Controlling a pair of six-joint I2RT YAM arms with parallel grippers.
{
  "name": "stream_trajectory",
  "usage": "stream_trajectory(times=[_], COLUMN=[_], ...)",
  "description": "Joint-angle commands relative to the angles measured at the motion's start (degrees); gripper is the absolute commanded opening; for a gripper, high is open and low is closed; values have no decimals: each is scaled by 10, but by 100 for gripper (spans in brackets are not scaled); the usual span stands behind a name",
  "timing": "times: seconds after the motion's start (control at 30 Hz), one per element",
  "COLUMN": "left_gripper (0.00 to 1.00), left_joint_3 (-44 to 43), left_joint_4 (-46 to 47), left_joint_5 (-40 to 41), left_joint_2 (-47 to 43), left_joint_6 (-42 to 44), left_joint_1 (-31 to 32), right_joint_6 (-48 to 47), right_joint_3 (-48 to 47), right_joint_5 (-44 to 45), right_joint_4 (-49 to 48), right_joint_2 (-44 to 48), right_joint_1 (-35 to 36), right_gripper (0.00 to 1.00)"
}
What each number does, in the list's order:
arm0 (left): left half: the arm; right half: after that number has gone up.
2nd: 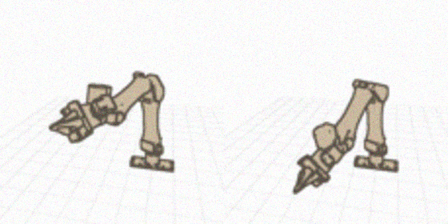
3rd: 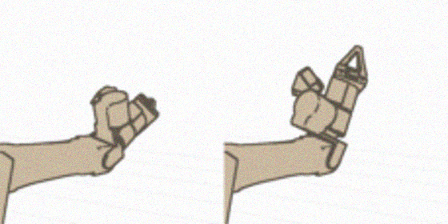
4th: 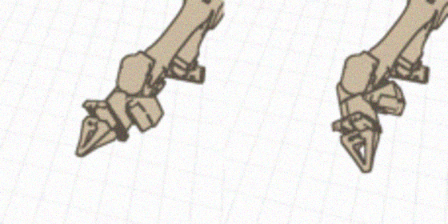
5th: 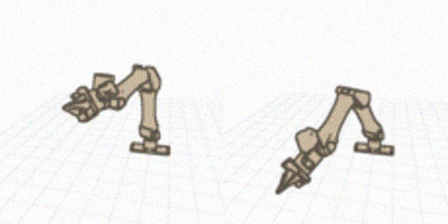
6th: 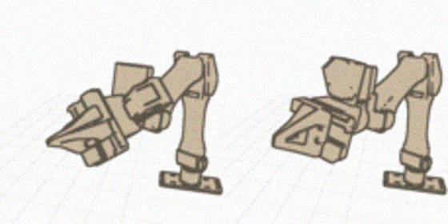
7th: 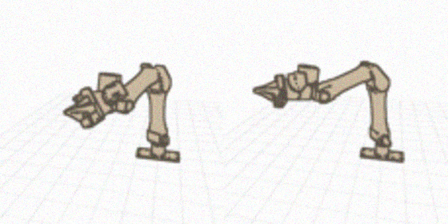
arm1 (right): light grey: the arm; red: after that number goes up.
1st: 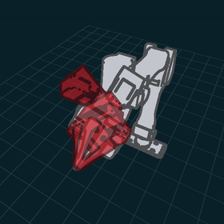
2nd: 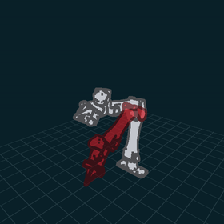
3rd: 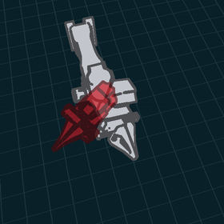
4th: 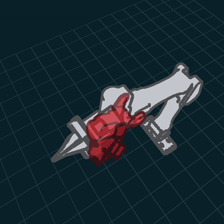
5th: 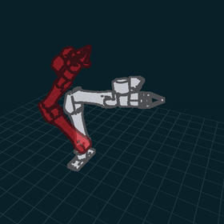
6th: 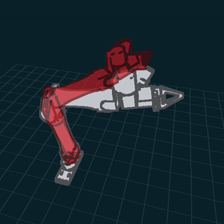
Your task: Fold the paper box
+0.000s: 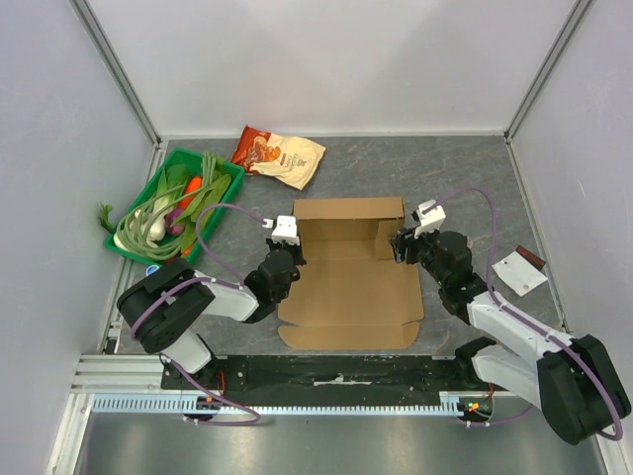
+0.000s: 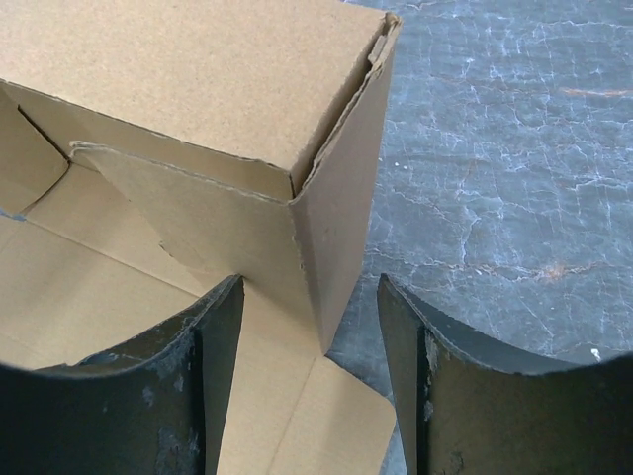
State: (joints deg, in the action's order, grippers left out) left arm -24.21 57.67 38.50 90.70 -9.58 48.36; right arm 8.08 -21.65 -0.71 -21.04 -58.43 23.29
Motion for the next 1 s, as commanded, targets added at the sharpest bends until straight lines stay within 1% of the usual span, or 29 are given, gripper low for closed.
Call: stream_trajectory(times=[0.0,0.07,0.1,0.13,0.17,0.3,0.37,0.4,0.43,0.5,0.53,0.6,0.63,0.67,0.77,0.8,0.83,0.87,0.97], left_gripper=[2,2,2,2,2,2,2,2,2,2,2,2,2,2,2,2,2,2,2], left_joint_3=[8,7,8,8,9,11,14,14,13,13,13,10,10,8,7,7,8,9,11], left_joint_4=[34,33,33,33,33,33,33,34,33,33,33,33,33,33,32,31,30,29,25], left_joint_5=[-4,-5,-5,-6,-7,-9,-5,-6,-5,-4,-4,-4,-5,-7,-11,-11,-13,-14,-14], left_joint_2=[-9,-8,-9,-10,-10,-12,-16,-15,-16,-17,-15,-11,-11,-10,-8,-10,-12,-15,-20], left_joint_6=[-21,-20,-20,-22,-23,-21,-21,-18,-17,-14,-14,-15,-16,-18,-23,-25,-25,-26,-28], left_joint_1=[3,3,2,3,2,3,2,3,2,2,3,3,2,2,2,2,3,4,3], right_joint_6=[-6,-7,-7,-8,-9,-17,-19,-19,-18,-17,-17,-9,-8,-2,-2,-2,-3,-3,0], right_joint_3=[39,38,37,39,39,26,25,22,21,27,31,38,41,42,43,39,38,36,27], right_joint_5=[13,20,26,29,31,35,40,40,42,55,66,107,121,159,187,221,238,252,294], right_joint_4=[-193,-207,-231,-247,-261,-312,-330,-337,-342,-359,-366,-380,-385,-386,-402,-394,-394,-397,-400], right_joint_2=[-26,-42,-59,-69,-79,-141,-159,-176,-184,-196,-199,-204,-207,-210,-227,-230,-236,-247,-265], right_joint_1=[5,8,9,11,11,15,17,18,19,23,27,33,40,46,63,70,83,89,106], right_gripper=[64,64,65,68,68,66,59,57,52,48,40,33,26,23,23,24,29,31,32])
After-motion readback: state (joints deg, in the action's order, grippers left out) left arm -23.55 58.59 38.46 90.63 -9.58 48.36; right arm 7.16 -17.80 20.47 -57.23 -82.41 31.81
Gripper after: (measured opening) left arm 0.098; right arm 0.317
